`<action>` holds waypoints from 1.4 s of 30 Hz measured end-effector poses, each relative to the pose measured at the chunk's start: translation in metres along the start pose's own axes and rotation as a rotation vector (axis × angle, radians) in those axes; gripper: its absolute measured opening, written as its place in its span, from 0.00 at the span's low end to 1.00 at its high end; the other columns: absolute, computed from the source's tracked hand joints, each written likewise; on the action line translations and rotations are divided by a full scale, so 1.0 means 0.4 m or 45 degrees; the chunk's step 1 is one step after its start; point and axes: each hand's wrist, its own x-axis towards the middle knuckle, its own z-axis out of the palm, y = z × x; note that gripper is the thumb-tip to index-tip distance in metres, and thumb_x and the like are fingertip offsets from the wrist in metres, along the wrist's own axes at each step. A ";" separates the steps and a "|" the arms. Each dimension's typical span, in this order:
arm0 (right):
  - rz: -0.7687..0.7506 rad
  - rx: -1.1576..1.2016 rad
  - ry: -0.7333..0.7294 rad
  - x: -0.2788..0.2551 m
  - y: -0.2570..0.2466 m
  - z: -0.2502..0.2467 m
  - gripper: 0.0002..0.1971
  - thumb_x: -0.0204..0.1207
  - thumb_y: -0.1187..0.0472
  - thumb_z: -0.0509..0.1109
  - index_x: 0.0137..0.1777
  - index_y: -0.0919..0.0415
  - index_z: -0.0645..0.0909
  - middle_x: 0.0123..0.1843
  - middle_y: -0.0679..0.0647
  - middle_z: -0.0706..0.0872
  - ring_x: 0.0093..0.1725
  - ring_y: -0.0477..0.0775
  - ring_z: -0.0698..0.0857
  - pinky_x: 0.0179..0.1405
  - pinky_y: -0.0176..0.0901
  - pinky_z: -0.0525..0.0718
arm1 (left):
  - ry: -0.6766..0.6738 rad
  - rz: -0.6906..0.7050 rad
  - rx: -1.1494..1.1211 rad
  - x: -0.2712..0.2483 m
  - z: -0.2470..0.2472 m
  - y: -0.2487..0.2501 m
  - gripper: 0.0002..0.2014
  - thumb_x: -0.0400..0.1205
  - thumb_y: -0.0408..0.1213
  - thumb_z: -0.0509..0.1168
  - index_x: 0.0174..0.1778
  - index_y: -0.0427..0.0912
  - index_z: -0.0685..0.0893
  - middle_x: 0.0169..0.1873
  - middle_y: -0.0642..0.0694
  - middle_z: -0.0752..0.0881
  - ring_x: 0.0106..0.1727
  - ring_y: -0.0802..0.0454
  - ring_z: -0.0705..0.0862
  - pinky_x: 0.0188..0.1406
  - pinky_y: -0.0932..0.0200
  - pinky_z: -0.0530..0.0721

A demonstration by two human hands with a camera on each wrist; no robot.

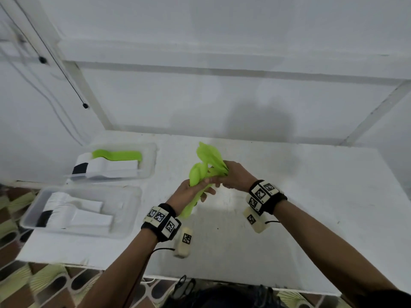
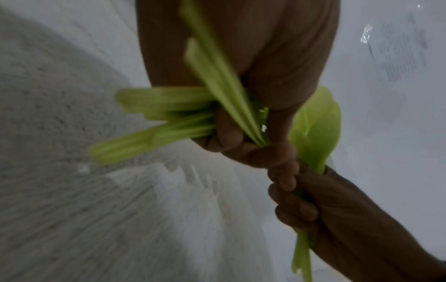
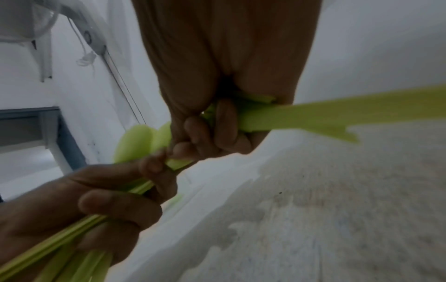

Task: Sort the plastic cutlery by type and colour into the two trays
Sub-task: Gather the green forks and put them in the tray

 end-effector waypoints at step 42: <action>0.235 0.611 0.347 -0.018 0.083 0.147 0.15 0.87 0.48 0.66 0.48 0.59 0.74 0.32 0.54 0.78 0.23 0.50 0.72 0.20 0.38 0.67 | 0.398 -0.035 0.295 0.043 0.090 -0.031 0.11 0.80 0.43 0.68 0.39 0.39 0.88 0.30 0.48 0.92 0.33 0.51 0.92 0.45 0.52 0.88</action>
